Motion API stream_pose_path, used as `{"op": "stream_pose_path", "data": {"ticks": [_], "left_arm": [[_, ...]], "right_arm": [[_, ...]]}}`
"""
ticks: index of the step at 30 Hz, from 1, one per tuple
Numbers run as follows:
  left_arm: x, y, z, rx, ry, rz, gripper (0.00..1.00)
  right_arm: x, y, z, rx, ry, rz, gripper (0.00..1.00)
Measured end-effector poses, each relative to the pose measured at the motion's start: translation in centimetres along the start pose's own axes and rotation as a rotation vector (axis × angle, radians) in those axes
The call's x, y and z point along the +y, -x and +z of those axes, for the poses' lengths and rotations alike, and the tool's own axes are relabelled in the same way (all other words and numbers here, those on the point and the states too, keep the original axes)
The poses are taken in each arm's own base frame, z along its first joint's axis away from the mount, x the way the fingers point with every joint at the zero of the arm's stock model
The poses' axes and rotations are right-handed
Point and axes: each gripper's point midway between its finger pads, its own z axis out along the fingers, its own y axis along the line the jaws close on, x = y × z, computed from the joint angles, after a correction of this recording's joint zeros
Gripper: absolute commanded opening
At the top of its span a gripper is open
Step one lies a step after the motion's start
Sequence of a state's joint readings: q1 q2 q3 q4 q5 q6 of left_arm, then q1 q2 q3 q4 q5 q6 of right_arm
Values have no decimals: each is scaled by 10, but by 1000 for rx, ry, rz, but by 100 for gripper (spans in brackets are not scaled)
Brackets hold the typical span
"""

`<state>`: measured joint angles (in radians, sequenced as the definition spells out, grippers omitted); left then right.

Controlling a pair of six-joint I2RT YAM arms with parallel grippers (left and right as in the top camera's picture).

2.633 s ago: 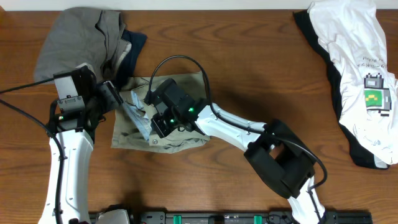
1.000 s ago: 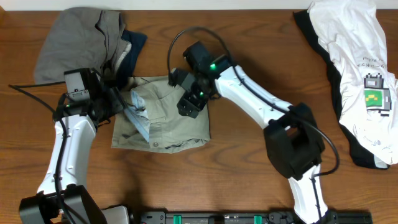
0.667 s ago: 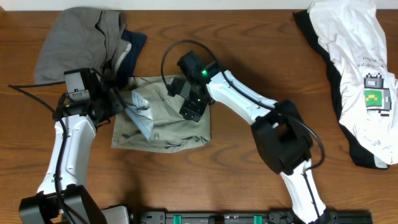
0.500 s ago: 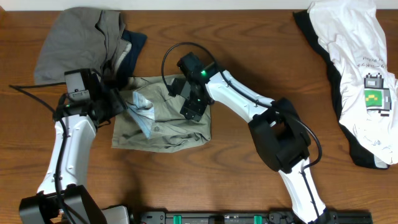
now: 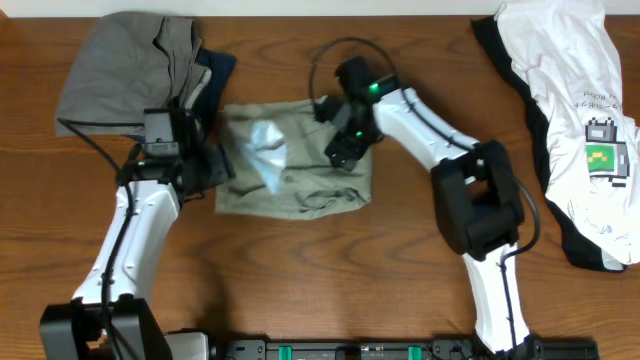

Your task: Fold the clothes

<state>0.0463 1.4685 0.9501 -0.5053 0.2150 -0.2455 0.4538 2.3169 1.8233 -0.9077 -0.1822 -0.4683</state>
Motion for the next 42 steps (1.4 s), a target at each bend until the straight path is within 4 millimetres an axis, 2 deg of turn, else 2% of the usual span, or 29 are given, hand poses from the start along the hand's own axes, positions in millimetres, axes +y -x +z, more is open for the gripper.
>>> {"op": "stream_pose_path", "data": {"ticks": [3,6,11,15,17,20,24,28,32,38,42], "left_arm": [[-8,3,4,-3,-44,-5,73],[-16,5,6,-2,-90,-7,74],[-25,11,9,-22,-134,1,78],[-30,12,22,-13,-147,16,87],[-33,8,34,21,-143,37,94],[-39,9,52,59,-145,84,99],[-49,16,69,87,-182,141,98],[-56,22,78,93,-215,214,98],[-64,20,81,100,-271,305,98],[-71,17,79,96,-330,411,98],[-87,12,72,100,-432,457,98]], "right_arm": [[-3,-13,-6,44,19,43,99],[3,-20,-15,88,48,74,99],[2,-2,-37,47,36,132,99],[-1,13,-68,-28,7,178,99],[-3,18,-90,-72,-11,195,99],[-7,21,-123,-128,-34,218,99],[-17,14,-150,-155,-63,255,99],[-24,2,-152,-128,-67,288,99],[-28,-1,-153,-127,-72,300,99],[-30,-3,-153,-125,-73,306,99],[-30,-4,-153,-120,-71,309,99]]}}
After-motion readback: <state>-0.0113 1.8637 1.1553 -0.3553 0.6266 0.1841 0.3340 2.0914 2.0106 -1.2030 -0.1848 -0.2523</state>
